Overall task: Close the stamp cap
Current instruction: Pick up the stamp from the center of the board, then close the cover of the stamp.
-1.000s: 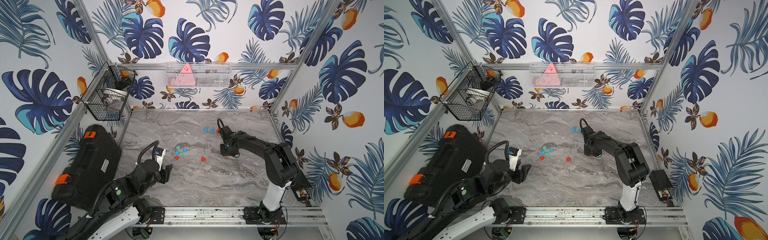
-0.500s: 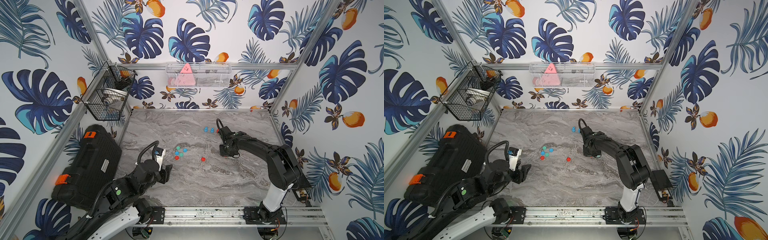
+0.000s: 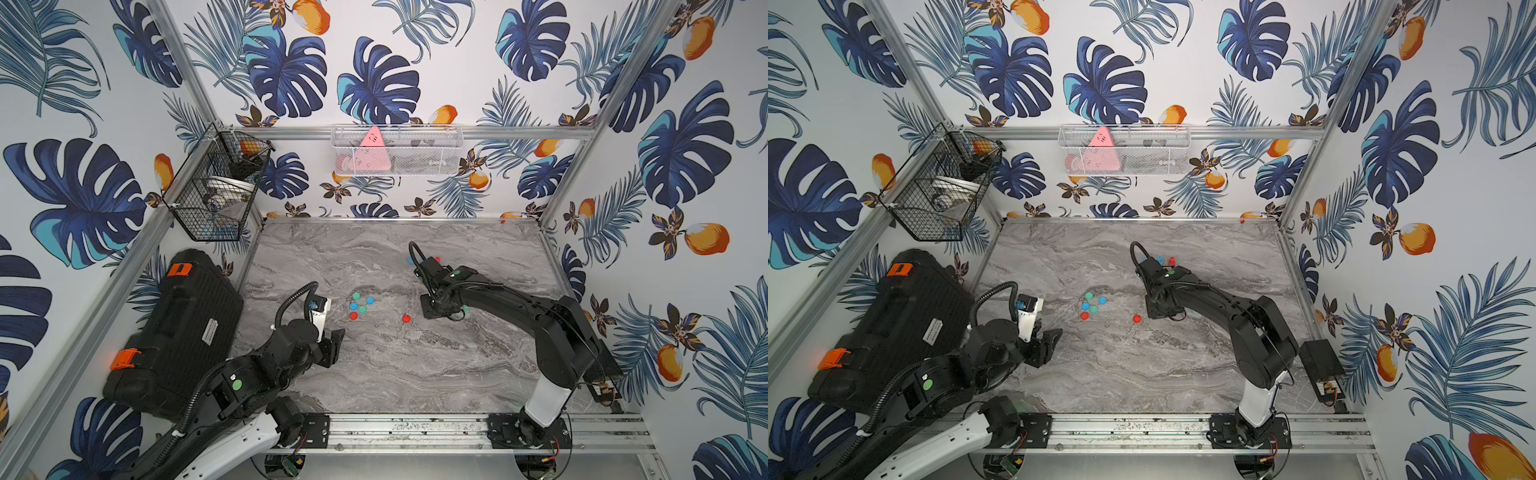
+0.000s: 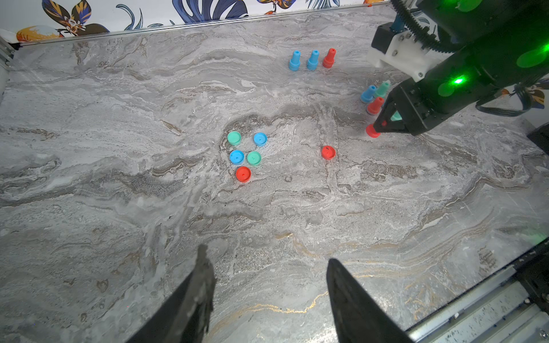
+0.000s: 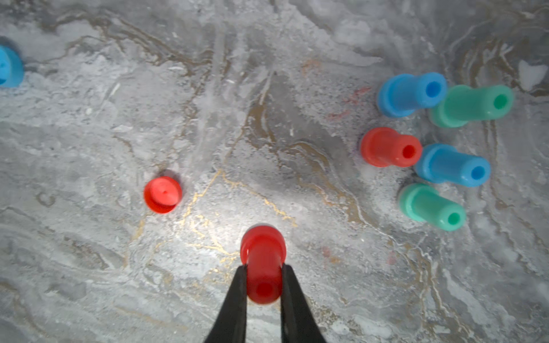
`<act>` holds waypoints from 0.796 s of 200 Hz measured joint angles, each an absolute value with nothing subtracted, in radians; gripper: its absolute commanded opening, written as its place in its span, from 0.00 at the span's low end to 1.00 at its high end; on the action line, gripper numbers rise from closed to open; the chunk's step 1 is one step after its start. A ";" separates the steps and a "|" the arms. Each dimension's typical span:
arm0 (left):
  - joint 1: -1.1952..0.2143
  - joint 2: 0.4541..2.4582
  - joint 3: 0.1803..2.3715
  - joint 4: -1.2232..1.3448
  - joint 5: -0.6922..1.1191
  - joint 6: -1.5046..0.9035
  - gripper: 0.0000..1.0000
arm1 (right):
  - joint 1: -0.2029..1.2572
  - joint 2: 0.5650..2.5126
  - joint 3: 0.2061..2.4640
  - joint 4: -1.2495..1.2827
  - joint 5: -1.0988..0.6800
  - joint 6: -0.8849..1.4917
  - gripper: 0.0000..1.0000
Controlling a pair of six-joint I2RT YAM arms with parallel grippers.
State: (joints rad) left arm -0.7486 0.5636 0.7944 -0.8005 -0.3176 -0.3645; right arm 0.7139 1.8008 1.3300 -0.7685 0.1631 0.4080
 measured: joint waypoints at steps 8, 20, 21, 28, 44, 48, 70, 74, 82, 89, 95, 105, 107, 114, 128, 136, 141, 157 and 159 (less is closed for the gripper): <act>-0.749 0.564 0.794 -0.801 -0.318 -0.364 0.65 | 0.728 1.812 1.344 -0.772 0.163 0.411 0.15; -0.749 0.564 0.794 -0.801 -0.318 -0.364 0.65 | 0.752 1.833 1.370 -0.779 0.164 0.412 0.16; -0.749 0.564 0.794 -0.801 -0.318 -0.364 0.65 | 0.753 1.835 1.372 -0.780 0.164 0.412 0.16; -0.749 0.564 0.794 -0.801 -0.318 -0.364 0.65 | 0.767 1.848 1.387 -0.783 0.165 0.415 0.16; -0.749 0.564 0.794 -0.801 -0.317 -0.364 0.65 | 0.796 1.885 1.431 -0.797 0.167 0.419 0.16; -0.749 0.564 0.794 -0.801 -0.317 -0.364 0.65 | 0.801 1.893 1.441 -0.800 0.168 0.419 0.15; -0.749 0.562 0.794 -0.801 -0.317 -0.364 0.65 | 0.830 1.938 1.496 -0.811 0.171 0.419 0.16; -0.749 0.562 0.794 -0.801 -0.318 -0.364 0.65 | 0.832 1.943 1.502 -0.812 0.171 0.419 0.15; -0.749 0.560 0.794 -0.801 -0.318 -0.364 0.65 | 0.837 1.956 1.518 -0.816 0.171 0.419 0.16; -0.749 0.559 0.794 -0.801 -0.318 -0.364 0.65 | 0.840 1.965 1.527 -0.817 0.171 0.419 0.16; -0.749 0.559 0.794 -0.801 -0.318 -0.364 0.65 | 0.844 1.971 1.533 -0.817 0.172 0.419 0.16; -0.749 0.559 0.794 -0.801 -0.317 -0.364 0.65 | 0.846 1.981 1.541 -0.819 0.174 0.419 0.16; -0.749 0.559 0.794 -0.801 -0.317 -0.364 0.65 | 0.846 1.983 1.542 -0.820 0.175 0.419 0.16; -0.749 0.558 0.794 -0.801 -0.317 -0.364 0.65 | 0.847 1.988 1.545 -0.822 0.175 0.419 0.16; -0.749 0.556 0.794 -0.801 -0.317 -0.364 0.65 | 0.847 1.996 1.546 -0.824 0.178 0.419 0.16; -0.749 0.556 0.794 -0.801 -0.317 -0.364 0.65 | 0.847 2.000 1.547 -0.825 0.179 0.419 0.16; -0.749 0.556 0.794 -0.801 -0.317 -0.364 0.65 | 0.848 2.003 1.547 -0.826 0.181 0.419 0.16; -0.749 0.556 0.794 -0.801 -0.317 -0.364 0.65 | 0.848 2.011 1.550 -0.830 0.183 0.419 0.16; -0.749 0.556 0.794 -0.801 -0.317 -0.364 0.65 | 0.848 2.011 1.551 -0.830 0.183 0.419 0.15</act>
